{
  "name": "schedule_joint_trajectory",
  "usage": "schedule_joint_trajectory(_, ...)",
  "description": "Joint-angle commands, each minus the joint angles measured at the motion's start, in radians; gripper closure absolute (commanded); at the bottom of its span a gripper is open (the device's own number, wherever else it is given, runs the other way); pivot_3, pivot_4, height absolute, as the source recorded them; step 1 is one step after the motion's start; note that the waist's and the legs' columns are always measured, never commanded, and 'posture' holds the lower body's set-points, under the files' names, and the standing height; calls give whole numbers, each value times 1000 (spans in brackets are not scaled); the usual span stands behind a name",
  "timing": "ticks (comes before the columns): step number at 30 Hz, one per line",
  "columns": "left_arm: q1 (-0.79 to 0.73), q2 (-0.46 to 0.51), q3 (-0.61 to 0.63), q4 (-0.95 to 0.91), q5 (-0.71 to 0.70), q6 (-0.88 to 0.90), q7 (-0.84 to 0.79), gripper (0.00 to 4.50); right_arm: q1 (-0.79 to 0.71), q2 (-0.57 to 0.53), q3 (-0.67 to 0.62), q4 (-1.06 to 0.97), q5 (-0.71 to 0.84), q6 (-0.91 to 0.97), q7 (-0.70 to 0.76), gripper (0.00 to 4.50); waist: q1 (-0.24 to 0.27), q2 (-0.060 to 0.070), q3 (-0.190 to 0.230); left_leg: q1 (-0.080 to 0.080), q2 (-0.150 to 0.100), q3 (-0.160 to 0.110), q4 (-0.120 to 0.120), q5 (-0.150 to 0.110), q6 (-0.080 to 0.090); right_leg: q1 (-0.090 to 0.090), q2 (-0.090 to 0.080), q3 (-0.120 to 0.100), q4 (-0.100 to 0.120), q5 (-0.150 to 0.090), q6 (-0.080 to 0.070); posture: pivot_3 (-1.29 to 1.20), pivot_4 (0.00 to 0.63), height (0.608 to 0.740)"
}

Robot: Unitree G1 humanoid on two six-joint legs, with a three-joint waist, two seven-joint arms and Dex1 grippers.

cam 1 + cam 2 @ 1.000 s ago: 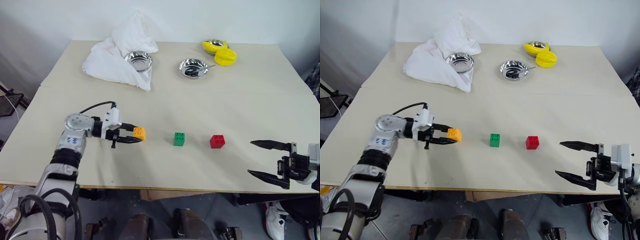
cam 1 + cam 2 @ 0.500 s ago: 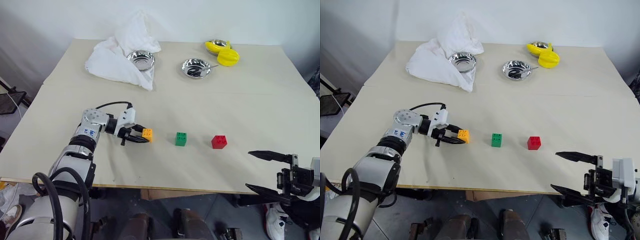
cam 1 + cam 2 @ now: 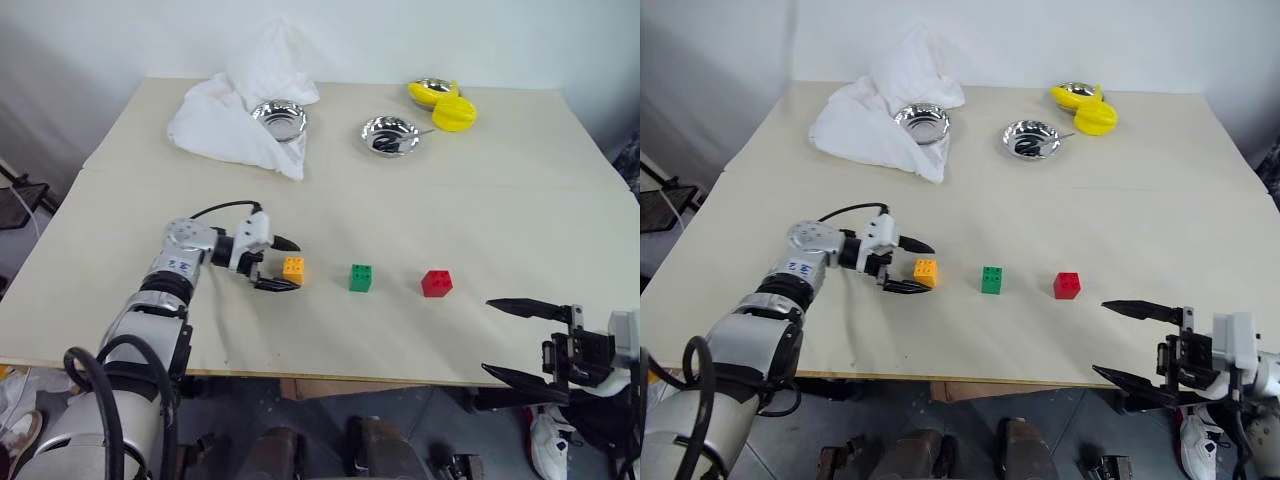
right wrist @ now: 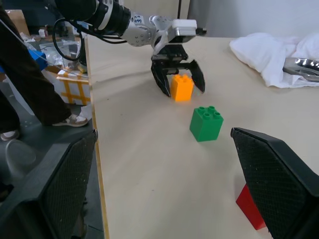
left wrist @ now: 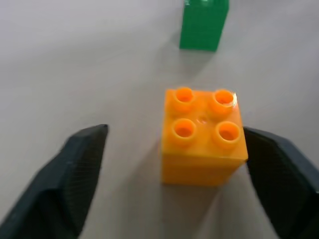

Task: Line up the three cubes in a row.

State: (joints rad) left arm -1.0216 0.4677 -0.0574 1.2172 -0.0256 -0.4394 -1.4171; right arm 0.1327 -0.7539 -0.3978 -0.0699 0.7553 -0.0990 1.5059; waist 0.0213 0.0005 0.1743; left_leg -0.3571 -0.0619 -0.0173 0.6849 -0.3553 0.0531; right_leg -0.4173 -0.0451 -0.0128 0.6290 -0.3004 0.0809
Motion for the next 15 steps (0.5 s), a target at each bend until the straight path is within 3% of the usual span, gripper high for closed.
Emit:
schedule_joint_trajectory(1,88,87,73,-123,-92,9,-90,17,-35,-10,-16,72,-5,-17,51,0,-6,0,0,0,0,0,0,0,0,0,0,0,0,0,0,0,150,740)
schedule_joint_trajectory(8,513,303,233,-590,-256,151,-62,17,-99,-94,18,277,-12,-80,108,0,-19,1,0,0,1,0,-1,0,0,0,0,0,0,0,0,0,150,740)
schedule_joint_trajectory(15,797,364,382,-908,-344,311,101,17,-158,-188,108,435,12,-162,108,0,5,1,0,4,0,-1,-1,-1,2,5,-2,0,-2,-1,-1,0,150,740)
